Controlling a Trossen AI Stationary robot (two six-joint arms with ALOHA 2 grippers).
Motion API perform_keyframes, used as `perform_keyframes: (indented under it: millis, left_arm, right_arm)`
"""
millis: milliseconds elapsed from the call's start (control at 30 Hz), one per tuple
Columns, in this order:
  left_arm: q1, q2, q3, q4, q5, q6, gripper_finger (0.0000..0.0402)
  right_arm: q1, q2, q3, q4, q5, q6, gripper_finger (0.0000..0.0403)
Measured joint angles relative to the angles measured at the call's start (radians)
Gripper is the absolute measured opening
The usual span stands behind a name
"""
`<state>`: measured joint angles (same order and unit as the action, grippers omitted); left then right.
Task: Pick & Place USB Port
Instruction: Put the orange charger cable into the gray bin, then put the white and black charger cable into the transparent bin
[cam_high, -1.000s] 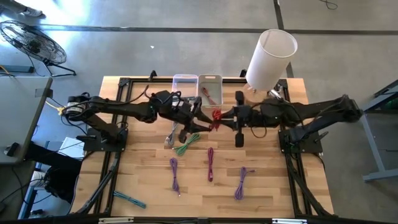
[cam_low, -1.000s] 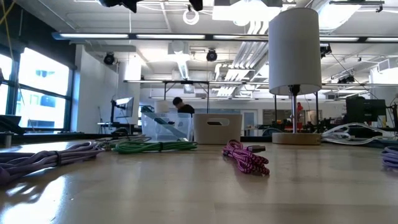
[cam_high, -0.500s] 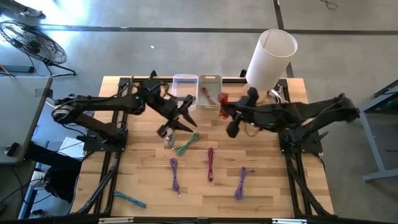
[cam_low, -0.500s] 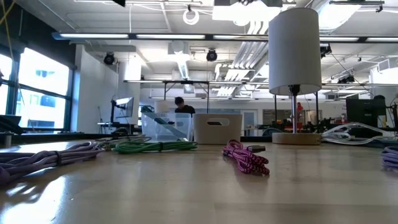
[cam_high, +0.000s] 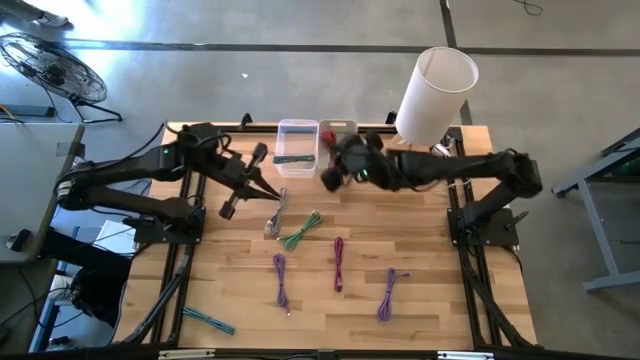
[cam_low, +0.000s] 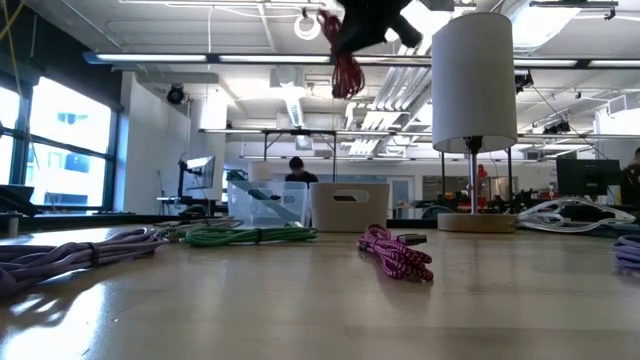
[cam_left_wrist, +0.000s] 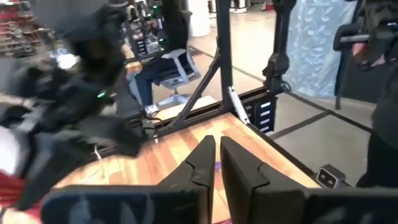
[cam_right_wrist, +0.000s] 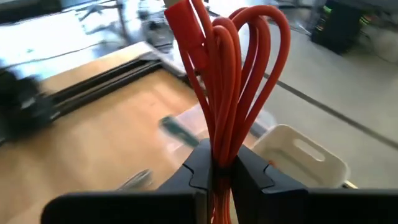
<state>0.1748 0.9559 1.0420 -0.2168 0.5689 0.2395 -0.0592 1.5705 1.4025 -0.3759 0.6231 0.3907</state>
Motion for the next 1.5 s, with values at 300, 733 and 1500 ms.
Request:
perform_keyframes:
  millis: [300, 733, 1500]
  left_arm:
    - [0.0, -0.041, 0.0, -0.08, 0.0, -0.004, 0.0002]
    - [0.001, -0.042, 0.0, -0.183, -0.006, 0.018, 0.0003]
    - [0.001, -0.044, 0.0, -0.212, 0.005, 0.025, 0.0003]
  right_arm:
    - [-0.159, 0.115, 0.006, 0.0, -0.116, 0.182, 0.0023]
    - [-0.243, 0.206, 0.006, -0.005, -0.109, 0.248, 0.0023]
    - [-0.302, 0.278, 0.005, 0.004, -0.207, 0.177, 0.0163]
